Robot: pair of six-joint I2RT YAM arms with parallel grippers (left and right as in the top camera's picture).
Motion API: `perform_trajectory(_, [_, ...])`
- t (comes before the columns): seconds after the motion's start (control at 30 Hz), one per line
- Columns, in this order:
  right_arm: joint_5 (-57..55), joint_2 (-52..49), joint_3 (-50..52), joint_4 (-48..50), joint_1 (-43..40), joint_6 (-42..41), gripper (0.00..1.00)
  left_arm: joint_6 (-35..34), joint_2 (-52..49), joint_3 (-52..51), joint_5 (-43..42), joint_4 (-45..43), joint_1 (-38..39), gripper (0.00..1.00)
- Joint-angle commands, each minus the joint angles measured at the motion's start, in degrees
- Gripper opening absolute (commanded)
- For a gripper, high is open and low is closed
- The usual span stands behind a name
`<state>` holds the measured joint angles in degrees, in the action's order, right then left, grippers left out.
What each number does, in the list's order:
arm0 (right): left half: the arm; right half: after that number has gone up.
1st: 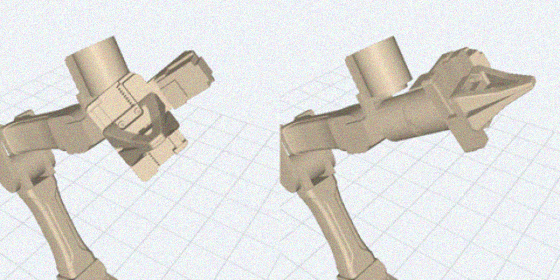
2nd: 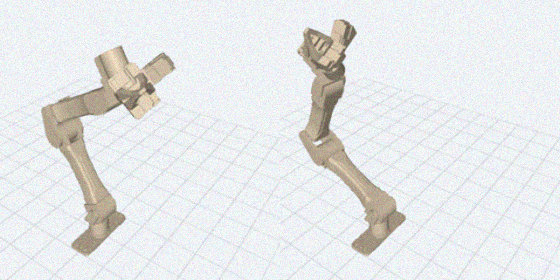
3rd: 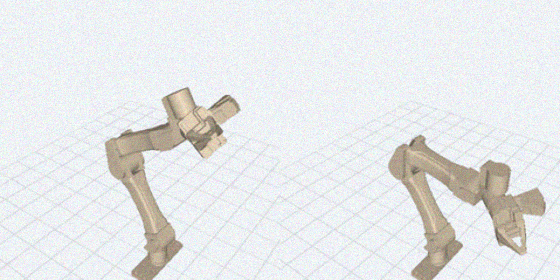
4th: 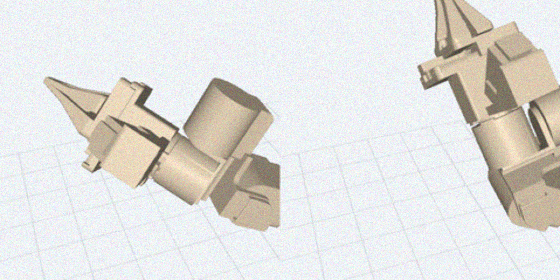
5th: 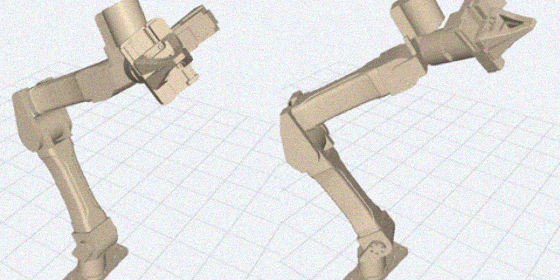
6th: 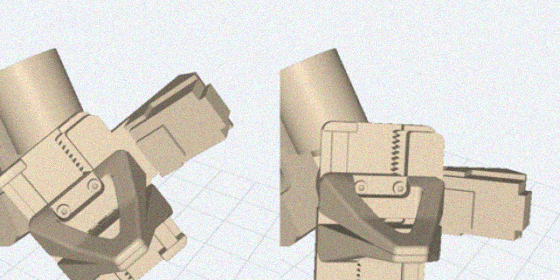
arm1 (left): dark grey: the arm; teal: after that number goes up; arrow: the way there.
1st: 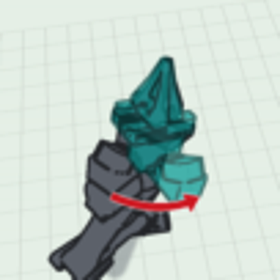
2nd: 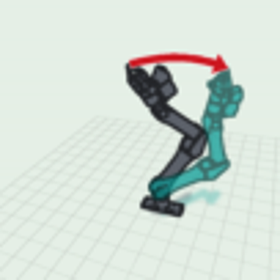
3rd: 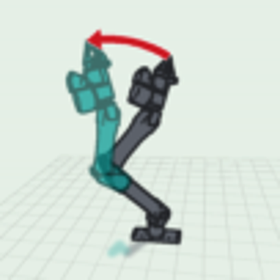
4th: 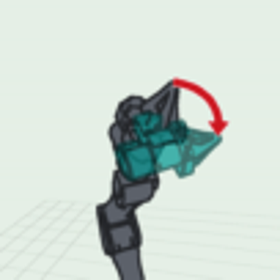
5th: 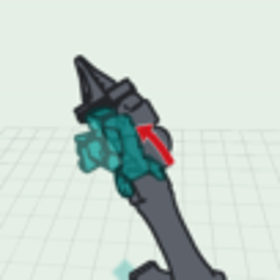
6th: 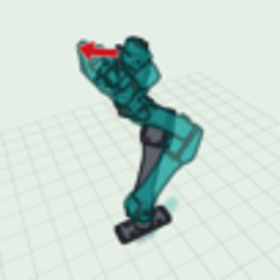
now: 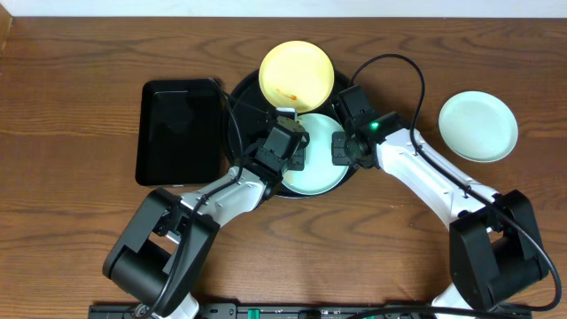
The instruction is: Clean dirty plates on tray and stack at the side
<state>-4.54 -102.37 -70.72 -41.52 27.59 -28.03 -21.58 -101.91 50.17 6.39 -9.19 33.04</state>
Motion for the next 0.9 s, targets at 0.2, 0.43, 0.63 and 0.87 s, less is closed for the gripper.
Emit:
perform_trajectory(0.2, [0.3, -0.4, 0.3, 0.0, 0.2, 0.9, 0.01, 11.4, 0.0, -0.5, 6.7, -8.6, -1.1, 0.08])
perform_trajectory(0.43, [0.3, -0.4, 0.3, 0.1, 0.2, 0.9, 0.01, 13.2, 12.3, -0.5, 10.2, -10.3, -2.6, 0.08])
perform_trajectory(0.63, [0.3, -0.4, 0.3, 0.4, 0.2, 1.3, 0.01, 13.1, 18.5, -0.5, 10.2, 0.1, -2.6, 0.08])
perform_trajectory(0.87, [0.1, -0.4, 0.3, 0.4, 0.2, 1.3, 0.01, 2.8, 17.4, -0.5, 8.5, 14.5, -2.6, 0.08])
